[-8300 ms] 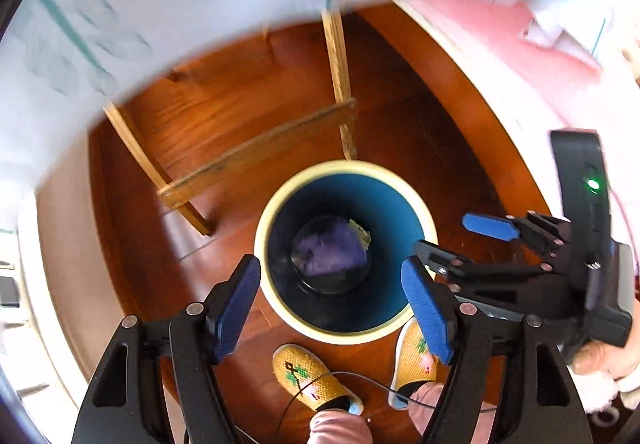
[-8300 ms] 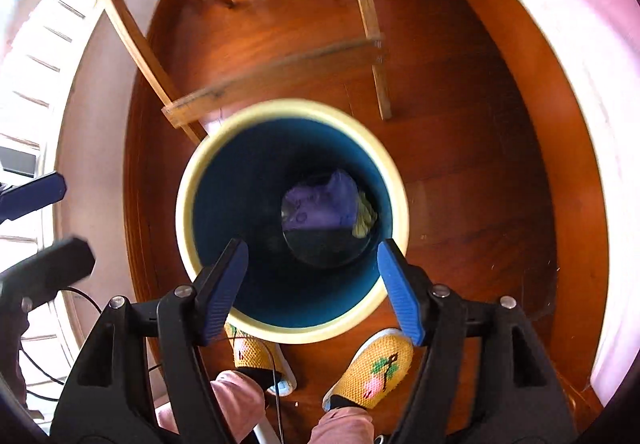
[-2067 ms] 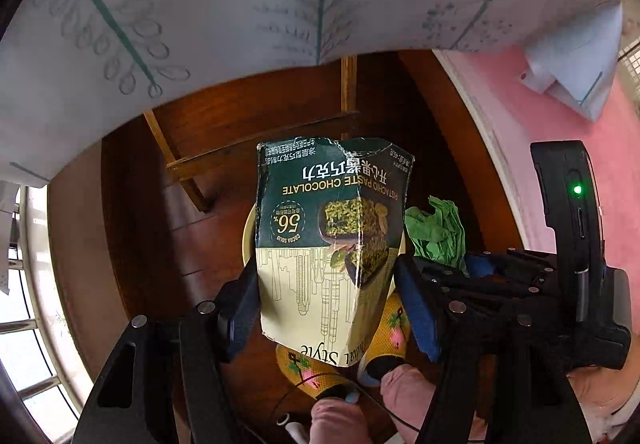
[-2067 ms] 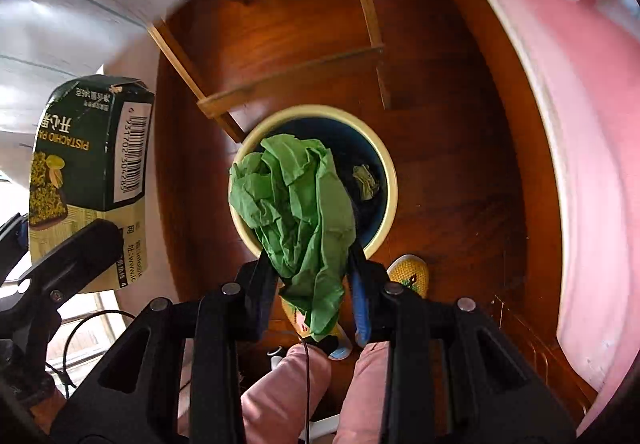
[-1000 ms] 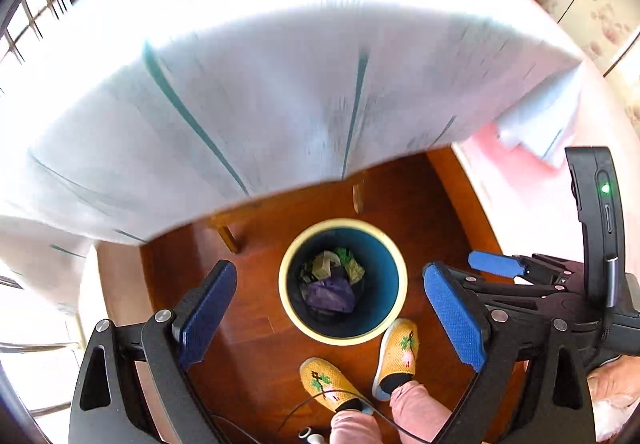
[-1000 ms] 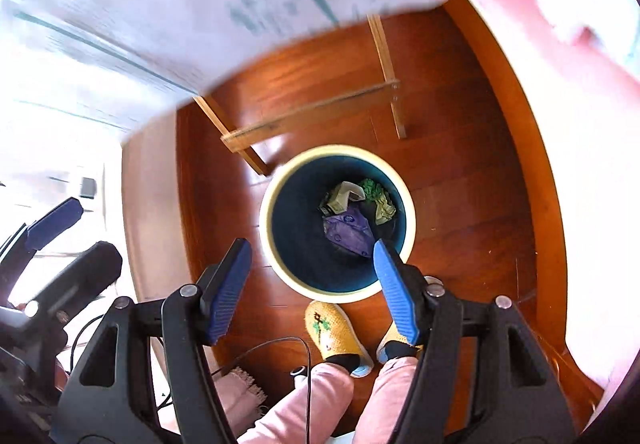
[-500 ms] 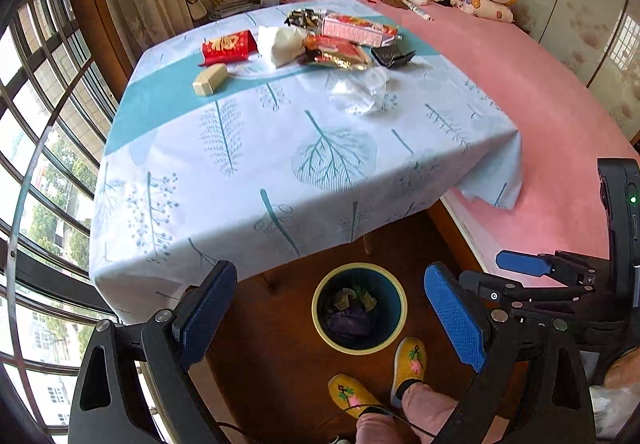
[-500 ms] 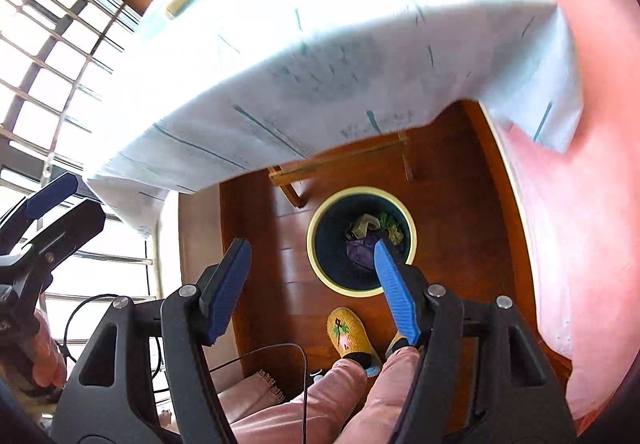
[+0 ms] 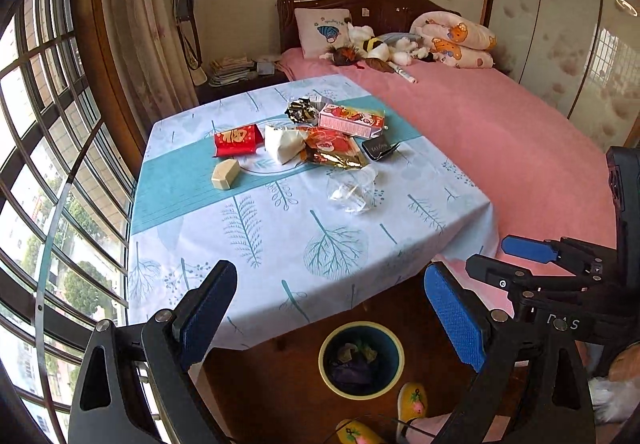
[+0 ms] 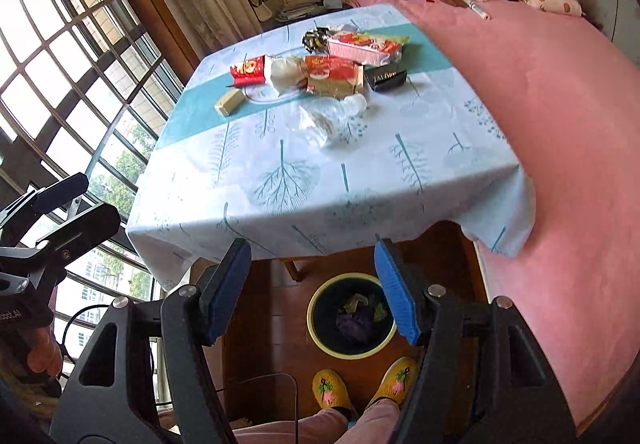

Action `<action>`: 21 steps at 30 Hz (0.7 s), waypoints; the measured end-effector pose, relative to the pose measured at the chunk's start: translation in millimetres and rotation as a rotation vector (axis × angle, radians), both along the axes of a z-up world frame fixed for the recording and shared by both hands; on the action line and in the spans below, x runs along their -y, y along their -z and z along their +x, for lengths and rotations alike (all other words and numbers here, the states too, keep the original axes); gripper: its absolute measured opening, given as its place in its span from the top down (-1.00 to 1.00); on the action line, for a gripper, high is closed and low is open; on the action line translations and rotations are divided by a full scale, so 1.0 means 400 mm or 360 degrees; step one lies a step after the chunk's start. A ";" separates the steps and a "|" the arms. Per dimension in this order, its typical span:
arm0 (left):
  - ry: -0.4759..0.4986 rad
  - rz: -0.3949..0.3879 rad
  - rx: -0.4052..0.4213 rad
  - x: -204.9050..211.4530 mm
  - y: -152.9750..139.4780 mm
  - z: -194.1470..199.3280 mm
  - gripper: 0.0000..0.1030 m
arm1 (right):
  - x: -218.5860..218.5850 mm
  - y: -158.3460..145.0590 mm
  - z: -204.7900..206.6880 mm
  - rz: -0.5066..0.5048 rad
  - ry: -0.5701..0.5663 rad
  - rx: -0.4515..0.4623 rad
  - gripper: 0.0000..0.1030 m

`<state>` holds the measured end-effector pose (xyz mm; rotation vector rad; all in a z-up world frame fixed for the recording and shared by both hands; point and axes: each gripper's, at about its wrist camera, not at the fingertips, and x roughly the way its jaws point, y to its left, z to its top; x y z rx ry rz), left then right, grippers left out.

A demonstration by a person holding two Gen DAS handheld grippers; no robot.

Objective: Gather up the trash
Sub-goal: 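Raise both open tools back toward the table, then grasp the black TALOPN box with the right tool while the left tool grasps the orange snack bag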

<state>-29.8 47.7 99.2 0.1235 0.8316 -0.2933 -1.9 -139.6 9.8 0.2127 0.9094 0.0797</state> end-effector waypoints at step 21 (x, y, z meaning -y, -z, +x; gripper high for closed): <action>-0.0135 -0.0093 -0.0244 0.062 0.067 0.355 -0.82 | 0.117 0.067 0.271 0.0114 0.0107 -0.0078 -0.19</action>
